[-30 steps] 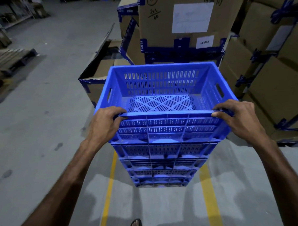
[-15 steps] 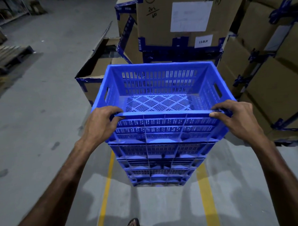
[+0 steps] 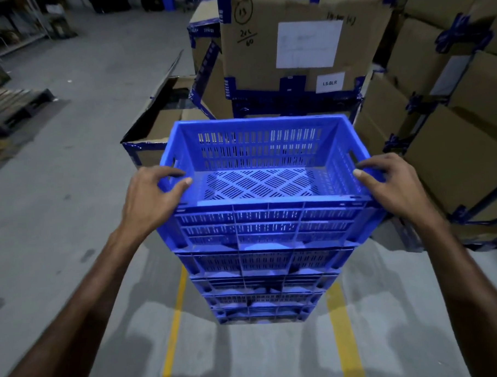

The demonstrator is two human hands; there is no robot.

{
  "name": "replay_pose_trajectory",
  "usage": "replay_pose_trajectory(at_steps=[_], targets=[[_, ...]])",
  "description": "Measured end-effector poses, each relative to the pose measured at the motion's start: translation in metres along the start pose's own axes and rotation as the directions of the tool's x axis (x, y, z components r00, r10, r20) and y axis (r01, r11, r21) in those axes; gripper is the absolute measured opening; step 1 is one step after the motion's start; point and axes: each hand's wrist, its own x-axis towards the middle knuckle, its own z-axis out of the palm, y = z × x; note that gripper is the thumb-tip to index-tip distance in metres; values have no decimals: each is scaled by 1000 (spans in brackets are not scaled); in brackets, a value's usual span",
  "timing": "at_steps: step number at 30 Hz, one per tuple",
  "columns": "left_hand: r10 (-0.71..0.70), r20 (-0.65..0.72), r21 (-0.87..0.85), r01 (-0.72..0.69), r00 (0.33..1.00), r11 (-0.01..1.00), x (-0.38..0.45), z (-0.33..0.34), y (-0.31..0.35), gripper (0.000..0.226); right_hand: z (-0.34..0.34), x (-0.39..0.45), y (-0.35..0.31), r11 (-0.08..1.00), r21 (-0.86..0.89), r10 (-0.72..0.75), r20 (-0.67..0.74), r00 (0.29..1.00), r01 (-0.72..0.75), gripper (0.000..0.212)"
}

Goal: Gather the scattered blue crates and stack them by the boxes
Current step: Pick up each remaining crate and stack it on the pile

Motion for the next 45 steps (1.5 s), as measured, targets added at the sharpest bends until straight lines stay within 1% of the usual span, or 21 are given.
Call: replay_pose_trajectory(at_steps=[1, 3, 5, 6, 7, 9, 10, 13, 15, 16, 18, 20, 22, 25, 28, 32, 35, 37, 40, 42, 45], targets=[[-32, -17, 16, 33, 999, 999, 12, 3, -3, 28, 4, 12, 5, 999, 1, 47, 18, 999, -47, 35], [-108, -3, 34, 108, 994, 994, 38, 10, -7, 39, 12, 41, 14, 992, 3, 126, 69, 990, -126, 57], [-200, 71, 71, 196, 977, 978, 61, 17, -14, 55, 21, 68, 21, 978, 22, 203, 133, 970, -208, 69], [-239, 115, 106, 227, 964, 968, 72, 20, -18, 62, 26, 80, 23, 964, 56, 246, 167, 955, -259, 68], [-270, 160, 131, 250, 950, 959, 82, 25, -24, 67, 29, 87, 19, 947, 102, 280, 198, 939, -304, 60], [-330, 241, 130, 306, 913, 943, 99, 32, -36, 63, 32, 95, 14, 905, 181, 334, 254, 908, -384, 38], [-362, 273, 111, 344, 892, 932, 106, 35, -46, 59, 34, 98, 17, 889, 182, 365, 270, 891, -420, 35], [-436, 349, 28, 455, 830, 890, 115, 43, -62, 54, 40, 103, 28, 855, 156, 438, 294, 849, -495, 41], [-456, 352, -43, 501, 818, 865, 111, 45, -57, 28, 43, 104, 32, 848, 148, 458, 282, 843, -510, 43], [-479, 353, -59, 530, 804, 846, 109, 47, -56, 22, 46, 105, 36, 839, 138, 480, 270, 835, -527, 43], [-530, 342, -63, 582, 776, 811, 108, 51, -61, 29, 51, 106, 41, 820, 128, 521, 235, 820, -558, 43], [-559, 347, -76, 617, 753, 784, 108, 52, -62, 30, 54, 107, 44, 811, 105, 547, 214, 809, -576, 45], [-559, 354, -79, 620, 750, 781, 108, 53, -62, 29, 55, 107, 44, 802, 85, 564, 216, 797, -591, 45], [-543, 345, -74, 599, 766, 798, 108, 55, -60, 23, 54, 107, 42, 798, 73, 573, 216, 791, -598, 39], [-539, 328, -15, 575, 776, 818, 109, 55, -61, 28, 53, 106, 40, 813, 11, 568, 198, 798, -582, 38], [-547, 304, 76, 553, 780, 830, 113, 61, -68, 27, 53, 104, 40, 828, -103, 561, 178, 809, -551, 37], [-561, 292, 165, 537, 775, 827, 116, 64, -75, 28, 53, 105, 38, 832, -196, 550, 159, 820, -519, 44], [-567, 276, 190, 535, 776, 823, 116, 61, -77, 30, 52, 104, 35, 838, -206, 539, 168, 825, -506, 47], [-566, 259, 241, 515, 783, 823, 114, 59, -78, 36, 49, 102, 34, 843, -189, 534, 178, 827, -504, 42], [-554, 258, 244, 501, 792, 830, 114, 59, -77, 34, 48, 102, 33, 845, -185, 531, 174, 830, -502, 40], [-561, 252, 243, 509, 789, 826, 115, 60, -80, 33, 49, 101, 34, 843, -181, 534, 170, 828, -506, 44]])
